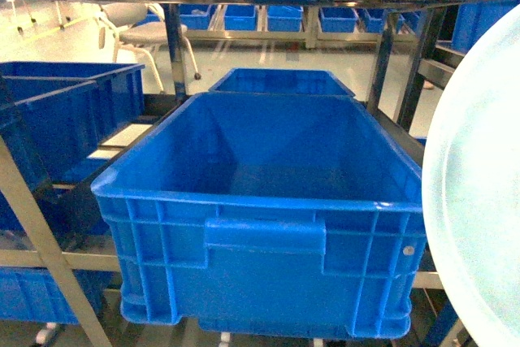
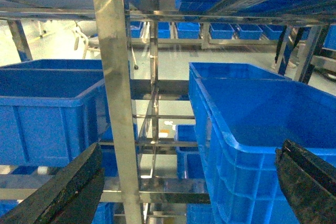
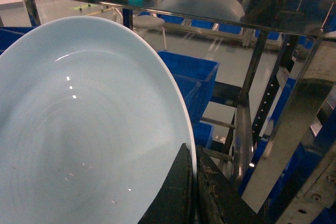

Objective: Place blue tray on left shelf second layer neatly

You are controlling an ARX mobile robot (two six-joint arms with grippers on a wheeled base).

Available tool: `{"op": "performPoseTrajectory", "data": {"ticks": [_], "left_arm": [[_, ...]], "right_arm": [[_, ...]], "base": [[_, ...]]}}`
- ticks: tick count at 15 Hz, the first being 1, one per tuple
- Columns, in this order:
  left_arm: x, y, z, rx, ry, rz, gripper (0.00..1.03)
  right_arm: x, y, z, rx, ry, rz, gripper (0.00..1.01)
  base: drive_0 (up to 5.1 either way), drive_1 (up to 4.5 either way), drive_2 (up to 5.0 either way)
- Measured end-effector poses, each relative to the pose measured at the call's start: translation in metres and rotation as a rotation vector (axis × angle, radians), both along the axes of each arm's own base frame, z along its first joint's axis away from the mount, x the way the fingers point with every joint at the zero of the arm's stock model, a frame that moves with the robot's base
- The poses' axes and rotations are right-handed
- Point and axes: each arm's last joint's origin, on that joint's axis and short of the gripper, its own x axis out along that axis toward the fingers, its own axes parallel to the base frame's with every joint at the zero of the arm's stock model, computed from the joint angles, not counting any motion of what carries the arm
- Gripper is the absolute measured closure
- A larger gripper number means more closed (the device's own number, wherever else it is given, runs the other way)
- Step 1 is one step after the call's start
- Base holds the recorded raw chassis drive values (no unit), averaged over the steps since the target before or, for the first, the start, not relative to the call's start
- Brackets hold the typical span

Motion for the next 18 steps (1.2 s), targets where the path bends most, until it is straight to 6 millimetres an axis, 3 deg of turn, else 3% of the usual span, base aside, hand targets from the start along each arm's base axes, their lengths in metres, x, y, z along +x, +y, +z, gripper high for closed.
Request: {"op": "performPoseTrajectory", "data": {"ticks": [18], "left_arm": [[0.0000, 0.0000, -0.0001, 0.000, 0.001, 0.000, 0.05]], "right_arm": [[0.0005, -0.0001, -0.0006, 0.001, 0.005, 0.000, 0.99]], "base": [[0.0, 0.00, 0.0]]}}
